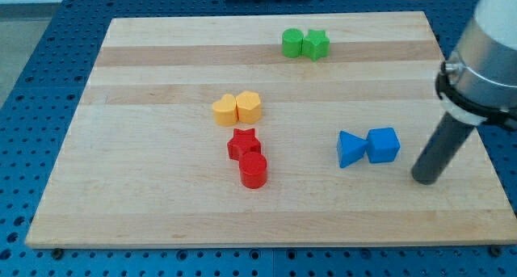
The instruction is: Move blue cube to the top left of the board
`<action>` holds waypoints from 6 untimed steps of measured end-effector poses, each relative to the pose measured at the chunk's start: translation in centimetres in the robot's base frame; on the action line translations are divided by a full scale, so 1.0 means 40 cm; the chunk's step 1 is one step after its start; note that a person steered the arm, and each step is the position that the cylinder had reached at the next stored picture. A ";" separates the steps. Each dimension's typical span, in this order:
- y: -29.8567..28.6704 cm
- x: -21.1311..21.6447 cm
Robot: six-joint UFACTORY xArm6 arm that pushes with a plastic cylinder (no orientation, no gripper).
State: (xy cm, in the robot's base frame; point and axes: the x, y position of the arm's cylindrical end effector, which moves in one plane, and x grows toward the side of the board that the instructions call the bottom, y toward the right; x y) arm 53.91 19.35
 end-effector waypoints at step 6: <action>-0.125 -0.028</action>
State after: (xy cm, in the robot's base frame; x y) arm 52.79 14.34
